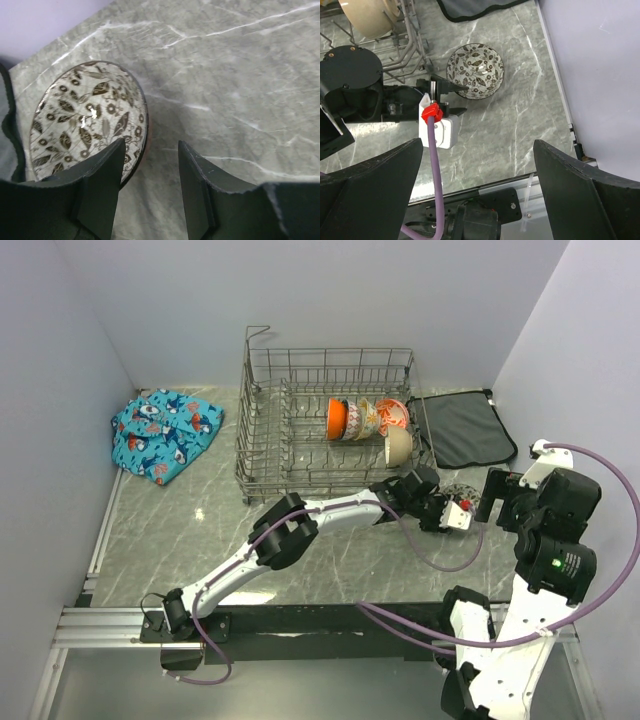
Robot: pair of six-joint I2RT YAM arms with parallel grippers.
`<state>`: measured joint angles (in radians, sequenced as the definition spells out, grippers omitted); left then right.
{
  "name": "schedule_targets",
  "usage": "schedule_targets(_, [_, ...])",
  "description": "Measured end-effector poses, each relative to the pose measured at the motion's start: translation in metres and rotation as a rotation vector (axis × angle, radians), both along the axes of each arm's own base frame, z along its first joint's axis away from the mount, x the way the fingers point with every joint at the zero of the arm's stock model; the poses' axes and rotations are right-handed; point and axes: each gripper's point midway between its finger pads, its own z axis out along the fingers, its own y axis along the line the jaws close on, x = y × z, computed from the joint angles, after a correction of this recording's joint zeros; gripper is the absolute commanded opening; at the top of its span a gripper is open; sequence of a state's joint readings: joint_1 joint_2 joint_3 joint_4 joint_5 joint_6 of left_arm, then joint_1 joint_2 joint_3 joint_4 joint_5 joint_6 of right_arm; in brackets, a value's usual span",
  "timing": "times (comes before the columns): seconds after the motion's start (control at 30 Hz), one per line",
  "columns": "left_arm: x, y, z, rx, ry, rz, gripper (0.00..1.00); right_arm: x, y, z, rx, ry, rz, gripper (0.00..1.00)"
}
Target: Load the bowls into the dish rack
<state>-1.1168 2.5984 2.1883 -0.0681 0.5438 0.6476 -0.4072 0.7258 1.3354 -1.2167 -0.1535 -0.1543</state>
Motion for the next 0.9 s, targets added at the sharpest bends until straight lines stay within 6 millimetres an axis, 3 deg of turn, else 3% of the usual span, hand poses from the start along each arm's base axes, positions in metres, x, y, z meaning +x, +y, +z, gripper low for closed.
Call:
schedule_targets(0.4, [0.02,-0.013,0.0,-0.062,-0.081,0.057,0.38,0.0,0.002,0.0,0.008,-0.001,-0.002,1.0])
schedule_targets(0.5, [0.02,-0.014,0.0,-0.063,-0.088,0.05,0.32,0.0,0.001,0.0,0.008,0.0,-0.004,1.0])
schedule_targets(0.53, [0.02,-0.014,0.0,-0.061,-0.089,0.049,0.21,0.0,0.001,0.0,0.007,0.0,-0.006,1.0])
schedule_targets(0.63, [0.016,-0.012,-0.003,-0.048,-0.092,0.029,0.11,0.0,0.001,0.0,0.006,0.001,-0.007,1.0])
schedule_targets(0.9, [0.008,-0.005,-0.008,0.012,-0.06,-0.004,0.01,0.002,0.0,0.001,0.002,-0.006,-0.008,1.0])
